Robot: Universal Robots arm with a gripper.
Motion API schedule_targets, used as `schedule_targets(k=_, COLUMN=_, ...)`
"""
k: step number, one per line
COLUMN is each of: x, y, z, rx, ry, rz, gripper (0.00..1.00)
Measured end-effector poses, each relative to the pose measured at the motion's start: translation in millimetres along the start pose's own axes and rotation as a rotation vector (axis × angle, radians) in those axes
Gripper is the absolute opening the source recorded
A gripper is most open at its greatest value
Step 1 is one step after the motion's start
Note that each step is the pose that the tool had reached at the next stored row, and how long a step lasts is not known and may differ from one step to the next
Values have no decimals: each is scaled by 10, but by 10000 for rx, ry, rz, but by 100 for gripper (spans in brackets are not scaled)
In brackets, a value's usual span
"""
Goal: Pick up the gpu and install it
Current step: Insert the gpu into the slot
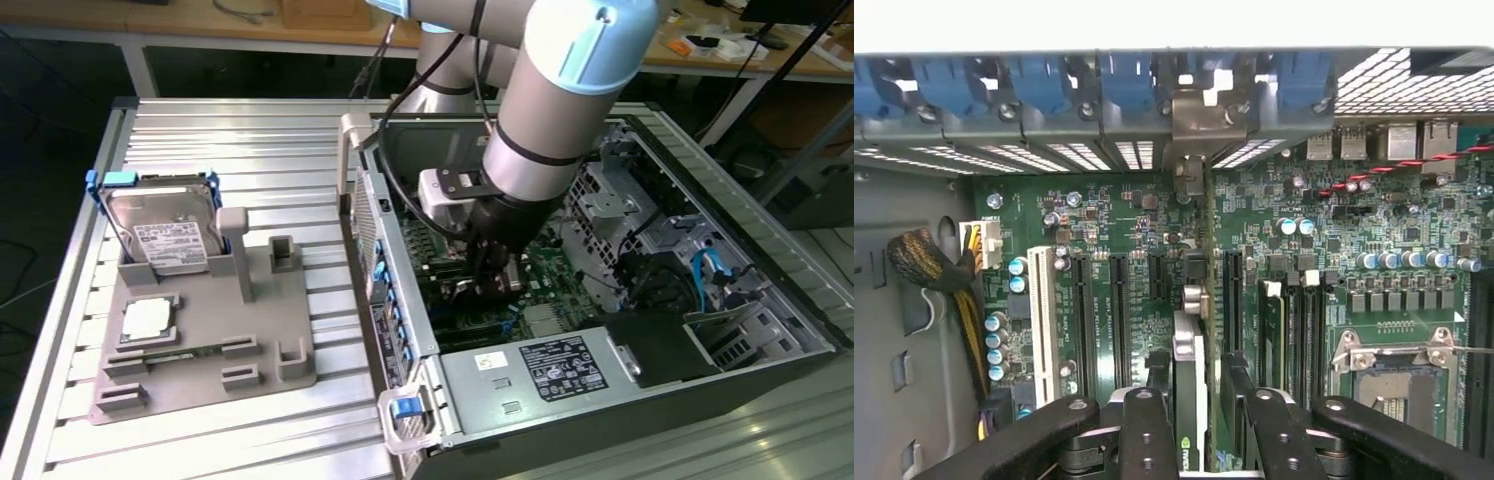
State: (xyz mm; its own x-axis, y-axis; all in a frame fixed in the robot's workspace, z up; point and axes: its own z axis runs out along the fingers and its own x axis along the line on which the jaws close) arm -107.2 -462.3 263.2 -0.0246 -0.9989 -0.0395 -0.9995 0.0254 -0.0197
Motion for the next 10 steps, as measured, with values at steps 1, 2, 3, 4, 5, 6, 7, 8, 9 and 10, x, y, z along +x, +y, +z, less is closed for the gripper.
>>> schedule_targets(k=1, x=-1, y=0, z=-18, rx=9, ry=-1, rz=0, gripper=34)
schedule_targets(k=2, x=-1, y=0, z=-37, rx=16, ry=0, rz=0, gripper=34)
schedule_targets(k=3, x=-2, y=0, z=-55, rx=23, ry=0, rz=0, gripper=34)
schedule_targets(k=4, x=-3, y=-1, z=-73, rx=27, ry=0, rz=0, gripper=34)
schedule_targets(k=5, x=-4, y=-1, z=-94, rx=34, ry=-1, rz=-1, gripper=34)
schedule_targets(k=6, x=-4, y=-1, z=-109, rx=38, ry=-1, rz=-1, gripper=34)
schedule_targets(k=7, x=-5, y=-1, z=-124, rx=42, ry=0, rz=0, gripper=34)
schedule_targets(k=8, x=-6, y=-1, z=-140, rx=50, ry=-1, rz=-1, gripper=34)
schedule_targets(k=9, x=-6, y=-1, z=-155, rx=56, ry=0, rz=-1, gripper=34)
schedule_targets(k=10, x=-7, y=-1, z=-167, rx=64, ry=-1, rz=-1, gripper=34)
